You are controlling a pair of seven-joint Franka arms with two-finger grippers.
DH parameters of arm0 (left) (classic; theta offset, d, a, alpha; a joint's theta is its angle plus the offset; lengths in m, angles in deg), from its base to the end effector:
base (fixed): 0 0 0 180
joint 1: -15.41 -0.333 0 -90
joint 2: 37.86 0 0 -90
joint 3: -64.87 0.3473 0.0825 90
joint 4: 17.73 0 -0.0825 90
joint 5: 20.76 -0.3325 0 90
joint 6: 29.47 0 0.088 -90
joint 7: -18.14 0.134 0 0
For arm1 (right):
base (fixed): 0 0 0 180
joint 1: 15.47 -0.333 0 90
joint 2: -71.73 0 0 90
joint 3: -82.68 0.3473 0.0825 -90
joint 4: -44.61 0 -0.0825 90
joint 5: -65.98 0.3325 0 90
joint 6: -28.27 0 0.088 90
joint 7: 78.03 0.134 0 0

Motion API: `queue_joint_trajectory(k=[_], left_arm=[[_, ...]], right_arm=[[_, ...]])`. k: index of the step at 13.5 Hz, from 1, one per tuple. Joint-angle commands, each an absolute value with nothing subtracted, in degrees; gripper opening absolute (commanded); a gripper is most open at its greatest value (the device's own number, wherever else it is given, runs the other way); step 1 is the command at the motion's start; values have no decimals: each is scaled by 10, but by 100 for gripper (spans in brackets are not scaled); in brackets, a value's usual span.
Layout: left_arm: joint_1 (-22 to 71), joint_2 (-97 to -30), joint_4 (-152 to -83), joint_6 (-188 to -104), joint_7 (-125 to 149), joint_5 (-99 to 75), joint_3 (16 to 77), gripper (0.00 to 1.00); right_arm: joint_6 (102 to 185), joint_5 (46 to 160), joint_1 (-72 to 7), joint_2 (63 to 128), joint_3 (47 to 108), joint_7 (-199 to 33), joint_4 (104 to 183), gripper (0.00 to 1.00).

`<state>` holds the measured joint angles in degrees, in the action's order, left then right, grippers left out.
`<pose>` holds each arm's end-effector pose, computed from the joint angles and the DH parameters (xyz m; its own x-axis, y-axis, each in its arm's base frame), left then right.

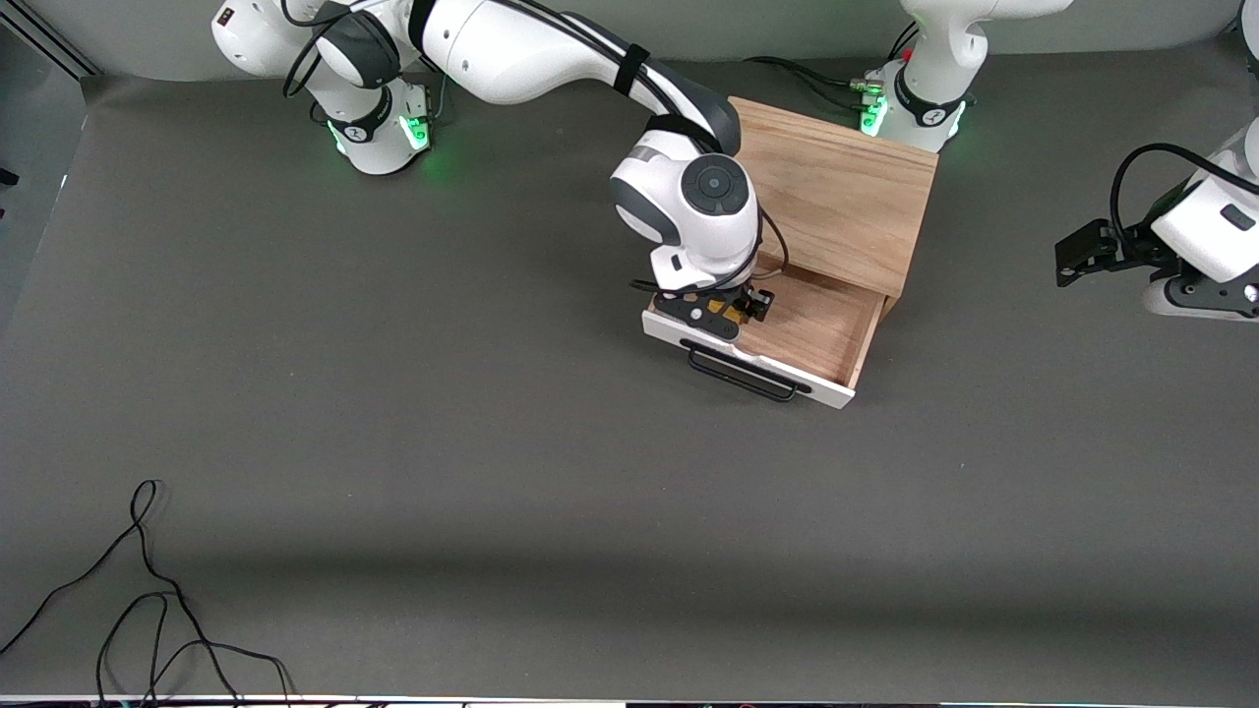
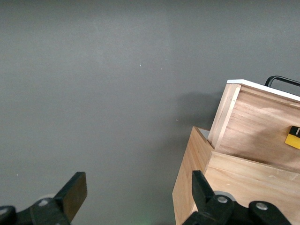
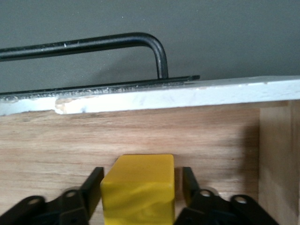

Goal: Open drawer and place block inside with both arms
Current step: 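Lower the cube into the drawer and open the right gripper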

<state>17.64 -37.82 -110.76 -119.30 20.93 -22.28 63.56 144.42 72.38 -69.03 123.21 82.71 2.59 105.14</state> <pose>0.4984 -0.0273 0.6068 0.9923 -0.1101 -0.0563 -0.1115 -0.9935 -0.0238 0.4439 0.6169 0.3098 0.8673 -0.4894 -0.0910 -0.4964 -0.8639 -0.0856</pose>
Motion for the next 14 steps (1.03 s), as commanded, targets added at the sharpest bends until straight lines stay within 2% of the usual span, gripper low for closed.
queue_joint_trajectory(k=[1,5,8,11,14], left_arm=[[187,-372,-1104,-1193,207,-215,650,100],[191,-368,-1104,-1187,202,-215,648,100],[192,-361,-1104,-1183,174,-215,647,100],[191,-362,-1104,-1175,180,-216,647,100],[191,-362,-1104,-1175,182,-217,648,100]], right_arm=[[1440,721,-692,1236,824,39,1031,100],[1383,722,-686,1203,819,39,1029,100],[1277,721,-663,1143,817,25,1005,100],[1173,720,-615,1052,820,-66,1009,100],[1100,704,-579,993,814,-173,1012,100]])
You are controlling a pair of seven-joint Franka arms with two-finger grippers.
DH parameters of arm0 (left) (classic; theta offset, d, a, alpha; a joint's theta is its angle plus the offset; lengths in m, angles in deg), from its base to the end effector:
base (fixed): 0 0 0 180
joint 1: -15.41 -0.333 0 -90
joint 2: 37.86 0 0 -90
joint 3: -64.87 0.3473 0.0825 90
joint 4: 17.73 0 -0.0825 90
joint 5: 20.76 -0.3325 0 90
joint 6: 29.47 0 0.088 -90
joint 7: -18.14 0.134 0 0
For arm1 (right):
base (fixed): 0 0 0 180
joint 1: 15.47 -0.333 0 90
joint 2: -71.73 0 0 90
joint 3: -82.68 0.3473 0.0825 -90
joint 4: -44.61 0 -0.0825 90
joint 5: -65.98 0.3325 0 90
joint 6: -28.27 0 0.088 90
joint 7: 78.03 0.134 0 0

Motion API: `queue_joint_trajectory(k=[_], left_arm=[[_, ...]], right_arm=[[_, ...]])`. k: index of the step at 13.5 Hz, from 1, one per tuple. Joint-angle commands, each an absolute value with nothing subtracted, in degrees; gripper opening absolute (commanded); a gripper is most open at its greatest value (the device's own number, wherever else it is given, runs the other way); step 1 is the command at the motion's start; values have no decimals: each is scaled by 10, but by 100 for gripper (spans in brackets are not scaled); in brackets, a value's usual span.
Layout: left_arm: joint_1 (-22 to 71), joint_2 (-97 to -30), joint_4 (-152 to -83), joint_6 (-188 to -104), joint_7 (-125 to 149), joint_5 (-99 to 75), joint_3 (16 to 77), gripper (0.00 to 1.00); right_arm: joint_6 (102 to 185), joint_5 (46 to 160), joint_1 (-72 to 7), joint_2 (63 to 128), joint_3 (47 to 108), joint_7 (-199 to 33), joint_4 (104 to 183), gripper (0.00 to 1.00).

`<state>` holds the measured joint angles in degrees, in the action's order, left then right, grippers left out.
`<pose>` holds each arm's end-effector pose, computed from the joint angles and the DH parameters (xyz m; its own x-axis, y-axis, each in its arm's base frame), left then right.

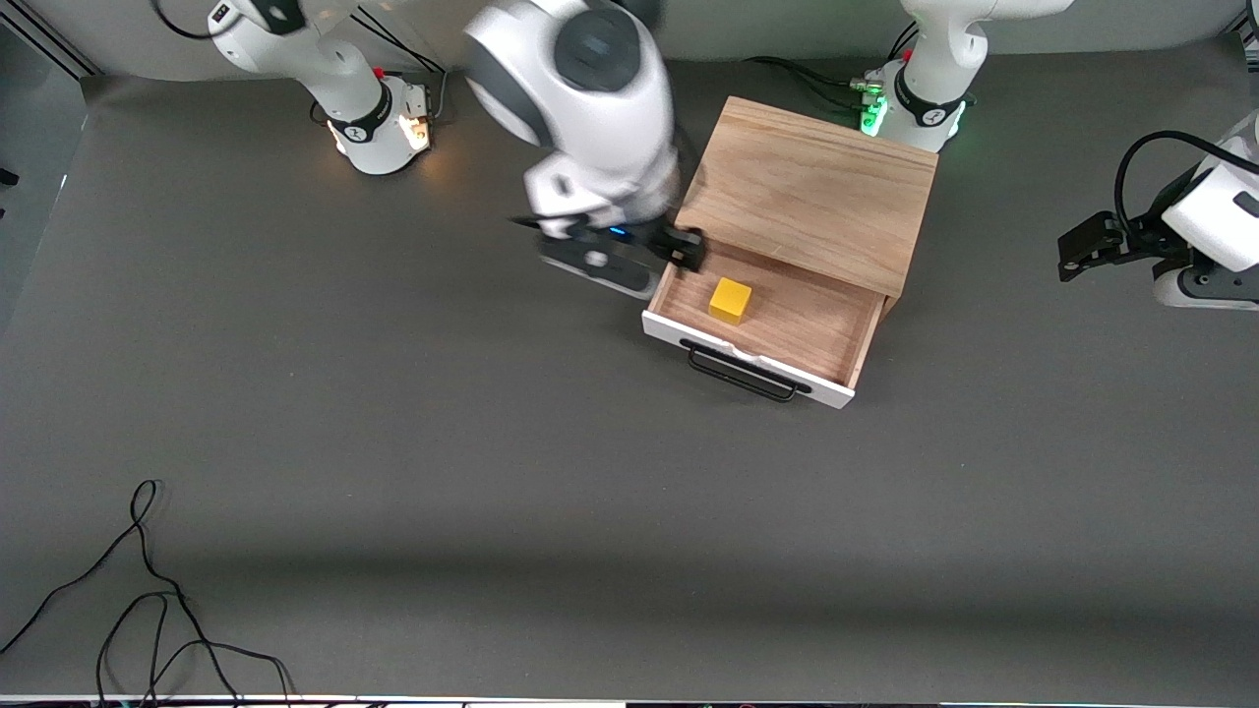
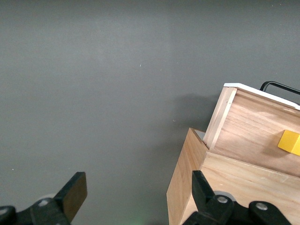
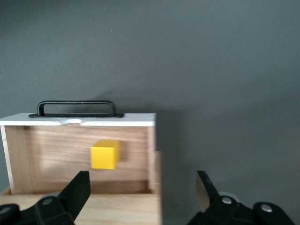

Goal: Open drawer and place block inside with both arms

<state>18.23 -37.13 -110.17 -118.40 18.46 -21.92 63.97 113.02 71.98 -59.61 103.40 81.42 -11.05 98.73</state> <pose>0.4934 -0.0294 0.6158 0.9964 -0.0700 -0.0486 -0.0710 -0.9973 -0.0202 0.4729 0.4658 0.5570 0.9140 -0.3950 -0.0923 -0.3983 -0.9170 -0.0200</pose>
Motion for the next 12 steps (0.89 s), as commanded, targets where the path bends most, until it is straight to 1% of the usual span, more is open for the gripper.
queue_joint_trajectory(k=[1,3,6,9,12], left_arm=[[191,-363,-1105,-1175,182,-217,648,100],[191,-363,-1104,-1175,182,-217,648,100],[190,-365,-1104,-1174,180,-217,648,100],[188,-365,-1104,-1174,183,-217,648,100],[189,-365,-1104,-1174,180,-217,648,100]], right_arm=[[1076,696,-565,975,814,-206,1013,100],[1026,696,-514,940,811,-296,1016,100],[938,699,-413,898,811,-474,1018,100],[923,699,-314,858,811,-616,1057,100],[922,696,-248,844,792,-722,1082,100]])
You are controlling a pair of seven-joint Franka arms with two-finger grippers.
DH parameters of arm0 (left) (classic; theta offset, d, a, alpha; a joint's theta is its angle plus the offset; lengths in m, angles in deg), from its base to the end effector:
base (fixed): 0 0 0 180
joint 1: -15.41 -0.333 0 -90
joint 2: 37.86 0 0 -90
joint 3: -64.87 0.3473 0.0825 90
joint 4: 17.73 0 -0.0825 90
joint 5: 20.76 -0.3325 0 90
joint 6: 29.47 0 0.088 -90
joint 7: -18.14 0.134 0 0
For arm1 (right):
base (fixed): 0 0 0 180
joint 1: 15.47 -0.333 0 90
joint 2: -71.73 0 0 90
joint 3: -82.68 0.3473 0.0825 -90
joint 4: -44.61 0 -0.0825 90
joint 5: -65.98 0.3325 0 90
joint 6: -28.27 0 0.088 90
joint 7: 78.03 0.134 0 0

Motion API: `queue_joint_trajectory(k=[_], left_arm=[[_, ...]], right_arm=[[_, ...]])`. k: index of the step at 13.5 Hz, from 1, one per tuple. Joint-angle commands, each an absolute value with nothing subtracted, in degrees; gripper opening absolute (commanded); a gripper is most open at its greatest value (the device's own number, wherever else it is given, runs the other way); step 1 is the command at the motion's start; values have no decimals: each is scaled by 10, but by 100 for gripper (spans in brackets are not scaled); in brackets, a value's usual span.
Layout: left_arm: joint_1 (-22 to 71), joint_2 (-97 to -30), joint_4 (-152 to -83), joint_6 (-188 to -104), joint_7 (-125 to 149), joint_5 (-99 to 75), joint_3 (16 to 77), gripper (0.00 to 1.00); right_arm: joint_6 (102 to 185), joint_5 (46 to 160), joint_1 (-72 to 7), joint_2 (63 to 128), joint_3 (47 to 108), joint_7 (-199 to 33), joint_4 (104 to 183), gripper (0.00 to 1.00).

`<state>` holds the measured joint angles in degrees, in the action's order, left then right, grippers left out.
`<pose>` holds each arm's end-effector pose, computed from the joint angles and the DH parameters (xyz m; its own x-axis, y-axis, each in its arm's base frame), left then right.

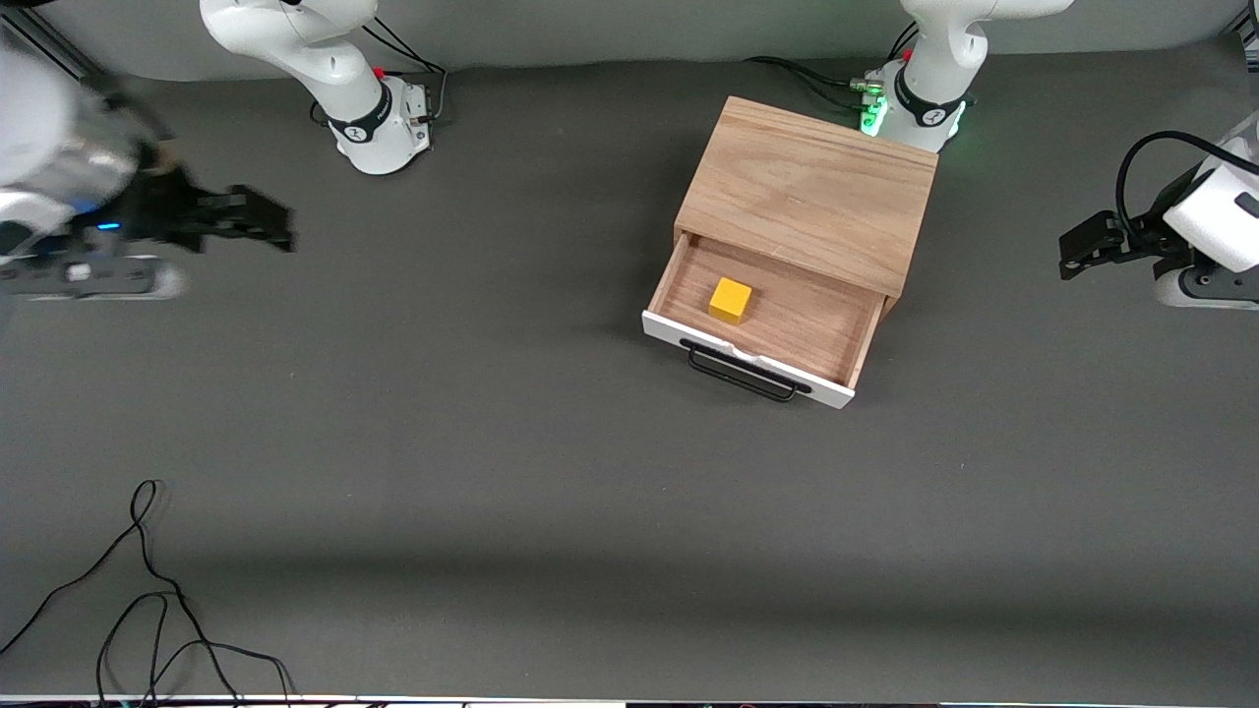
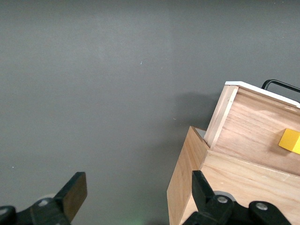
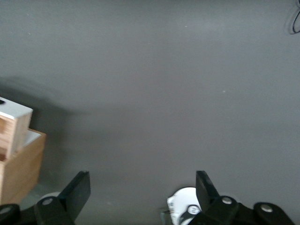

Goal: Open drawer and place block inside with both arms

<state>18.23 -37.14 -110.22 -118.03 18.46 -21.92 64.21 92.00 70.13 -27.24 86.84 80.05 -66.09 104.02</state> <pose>0.4926 -0.0272 0.6148 0.9963 -0.0657 -0.0561 -0.0669 -0.9976 -0.0201 0.5204 0.1003 0.6673 0.9808 -0.0203 -0.1941 -0.0242 -0.9995 -0.0180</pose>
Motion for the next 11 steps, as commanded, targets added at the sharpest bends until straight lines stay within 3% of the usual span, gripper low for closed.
queue_joint_trajectory(k=[1,6,11], left_arm=[[189,-366,-1104,-1174,180,-217,648,100],[188,-368,-1105,-1174,182,-217,648,100],[189,-368,-1104,-1174,180,-217,648,100]], right_arm=[[922,696,-240,844,774,-752,1089,100],[1009,696,-241,833,708,-829,1185,100],[1162,694,-248,741,709,-829,1359,100]])
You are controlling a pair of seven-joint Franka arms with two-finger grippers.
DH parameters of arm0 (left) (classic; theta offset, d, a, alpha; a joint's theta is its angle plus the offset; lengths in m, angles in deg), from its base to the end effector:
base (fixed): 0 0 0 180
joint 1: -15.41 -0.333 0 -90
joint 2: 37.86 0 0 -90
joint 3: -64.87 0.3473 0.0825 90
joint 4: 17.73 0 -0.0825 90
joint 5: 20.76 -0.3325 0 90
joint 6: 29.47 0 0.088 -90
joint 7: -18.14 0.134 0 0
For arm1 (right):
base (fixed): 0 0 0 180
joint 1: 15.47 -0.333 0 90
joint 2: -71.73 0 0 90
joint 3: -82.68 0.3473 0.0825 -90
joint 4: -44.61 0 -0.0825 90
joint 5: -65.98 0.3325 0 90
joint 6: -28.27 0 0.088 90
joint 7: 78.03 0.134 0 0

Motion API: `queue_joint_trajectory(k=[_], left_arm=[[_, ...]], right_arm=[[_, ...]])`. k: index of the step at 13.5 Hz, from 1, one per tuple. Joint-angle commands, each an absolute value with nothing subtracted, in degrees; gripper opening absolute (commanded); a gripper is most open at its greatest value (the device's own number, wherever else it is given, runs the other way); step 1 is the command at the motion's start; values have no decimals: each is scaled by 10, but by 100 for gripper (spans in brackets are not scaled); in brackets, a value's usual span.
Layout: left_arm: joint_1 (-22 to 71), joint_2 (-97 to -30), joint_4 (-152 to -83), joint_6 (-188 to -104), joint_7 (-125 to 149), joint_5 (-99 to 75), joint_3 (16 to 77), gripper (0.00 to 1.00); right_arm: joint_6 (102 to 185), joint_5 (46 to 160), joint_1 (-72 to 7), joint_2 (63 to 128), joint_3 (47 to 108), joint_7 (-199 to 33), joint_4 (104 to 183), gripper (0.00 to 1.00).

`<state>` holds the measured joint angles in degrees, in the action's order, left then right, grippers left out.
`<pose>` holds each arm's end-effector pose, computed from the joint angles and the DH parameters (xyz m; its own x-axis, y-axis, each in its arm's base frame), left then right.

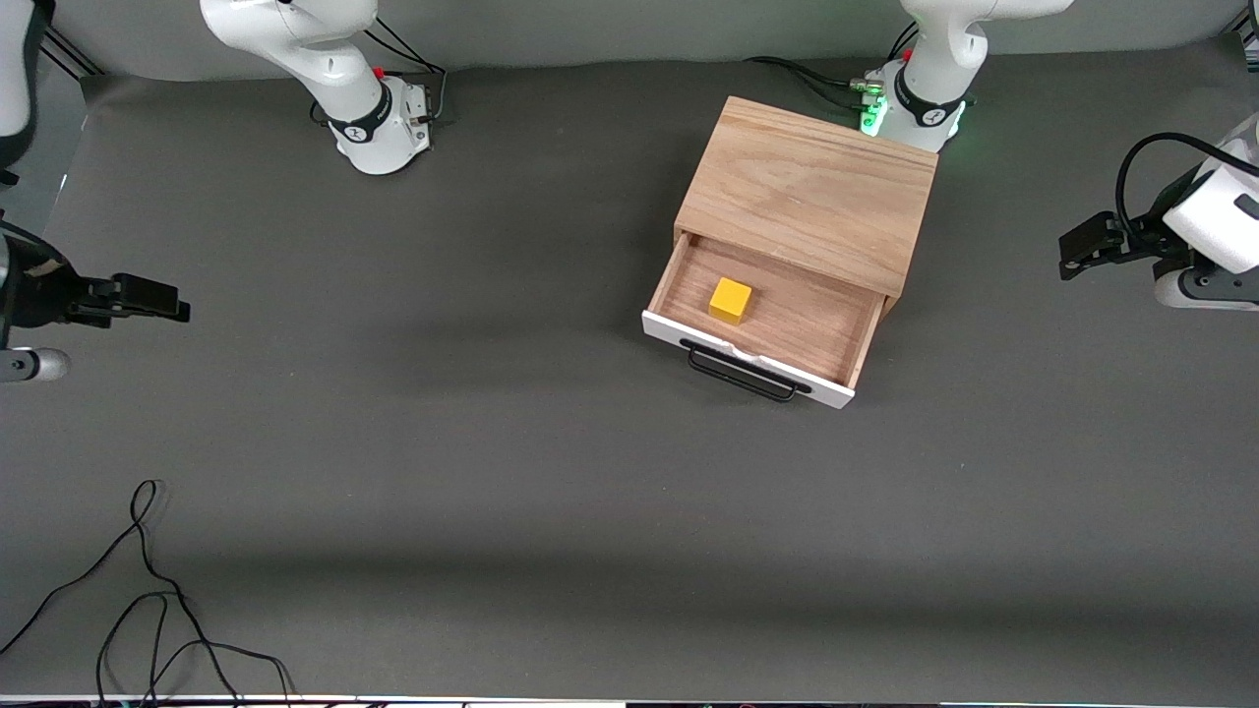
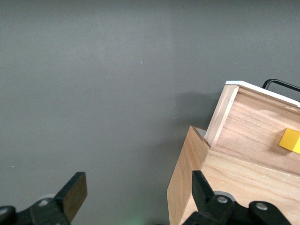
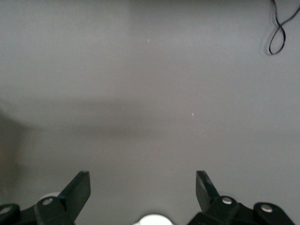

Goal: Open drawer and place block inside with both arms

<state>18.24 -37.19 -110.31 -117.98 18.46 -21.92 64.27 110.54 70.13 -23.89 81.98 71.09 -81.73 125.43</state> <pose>0.4927 -0.0268 0.6137 0.9961 -0.0648 -0.0594 -0.0661 -0.9976 -0.0200 0.5428 -0.0086 0.5922 0.9890 0.0173 -0.1467 0.0106 -0.9989 -0.0462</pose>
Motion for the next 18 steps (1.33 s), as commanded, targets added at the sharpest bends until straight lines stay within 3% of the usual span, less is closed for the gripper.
queue_joint_trajectory(k=[1,5,18], left_arm=[[189,-368,-1105,-1174,180,-217,648,100],[189,-369,-1105,-1174,180,-217,648,100],[191,-370,-1106,-1174,179,-217,648,100]], right_arm=[[1176,693,-251,733,709,-826,1374,100],[1224,682,-252,737,713,-824,1375,100],[1216,672,-243,733,717,-826,1374,100]])
